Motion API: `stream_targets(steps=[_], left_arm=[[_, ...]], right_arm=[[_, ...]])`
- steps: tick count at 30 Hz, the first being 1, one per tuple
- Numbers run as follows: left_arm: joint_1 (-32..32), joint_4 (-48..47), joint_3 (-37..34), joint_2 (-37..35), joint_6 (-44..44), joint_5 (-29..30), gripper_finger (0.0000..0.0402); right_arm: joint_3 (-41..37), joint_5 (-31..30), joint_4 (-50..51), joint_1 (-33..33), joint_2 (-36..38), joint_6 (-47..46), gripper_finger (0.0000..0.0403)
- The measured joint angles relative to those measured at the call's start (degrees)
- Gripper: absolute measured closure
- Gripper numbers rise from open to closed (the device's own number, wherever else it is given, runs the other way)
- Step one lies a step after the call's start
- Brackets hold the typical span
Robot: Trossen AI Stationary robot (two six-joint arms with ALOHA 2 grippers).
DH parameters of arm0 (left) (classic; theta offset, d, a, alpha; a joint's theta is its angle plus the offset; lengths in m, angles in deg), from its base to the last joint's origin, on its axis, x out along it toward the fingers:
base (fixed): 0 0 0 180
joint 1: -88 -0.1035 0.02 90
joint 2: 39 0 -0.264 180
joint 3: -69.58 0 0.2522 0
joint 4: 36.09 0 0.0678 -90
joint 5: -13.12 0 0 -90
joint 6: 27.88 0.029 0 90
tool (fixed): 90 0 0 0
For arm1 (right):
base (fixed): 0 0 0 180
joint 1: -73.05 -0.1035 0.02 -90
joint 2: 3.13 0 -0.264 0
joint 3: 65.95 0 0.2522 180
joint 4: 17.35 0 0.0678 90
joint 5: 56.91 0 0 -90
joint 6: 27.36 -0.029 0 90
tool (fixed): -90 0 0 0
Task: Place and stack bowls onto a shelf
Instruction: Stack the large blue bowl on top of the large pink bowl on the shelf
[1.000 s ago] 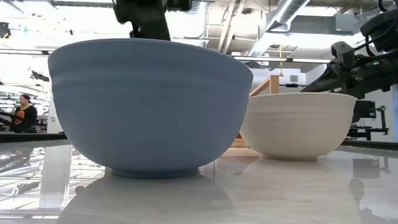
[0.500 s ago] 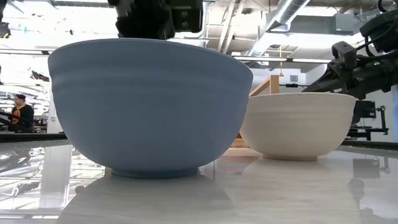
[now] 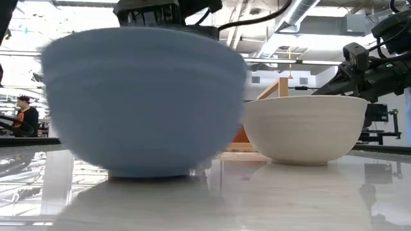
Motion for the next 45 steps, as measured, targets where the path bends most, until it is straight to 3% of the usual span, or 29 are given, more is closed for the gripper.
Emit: stream_targets(steps=[6,13,21,26,33,37,42,45], left_arm=[[-2.0,-7.4,2.7,-3.7,-5.5,-0.6,0.0401],[-7.0,-24.3,12.9,-6.9,-8.5,4.5,0.0401],[-19.0,-41.6,28.7,-7.2,19.5,5.6,0.0401],[-30.9,-45.7,33.9,-7.2,32.2,11.8,0.0401],[-47.4,-41.9,35.2,-7.1,47.1,16.9,0.0401],[-54.7,-35.2,35.2,-7.1,58.9,16.1,0.0401],[-59.9,-29.5,35.2,-7.1,65.5,11.7,0.0401],[-60.2,-28.8,35.3,-6.2,67.9,12.0,0.0401]], right_arm=[[0.0,-0.1,0.0,0.0,0.0,-0.7,0.0214],[0.0,-0.1,0.0,0.0,0.0,-1.3,0.0214],[0.0,-0.2,0.0,0.0,0.0,-1.1,0.0214],[0.0,-0.4,0.0,0.0,0.0,-1.1,0.0214],[0.0,-2.0,-0.2,0.0,0.0,-3.1,0.0214],[0.0,-5.1,-0.6,0.6,0.0,-3.1,0.0214],[0.0,-6.2,-0.7,2.6,0.0,-3.9,0.0214],[0.0,-6.3,-0.7,4.1,0.0,-4.9,0.0214]])
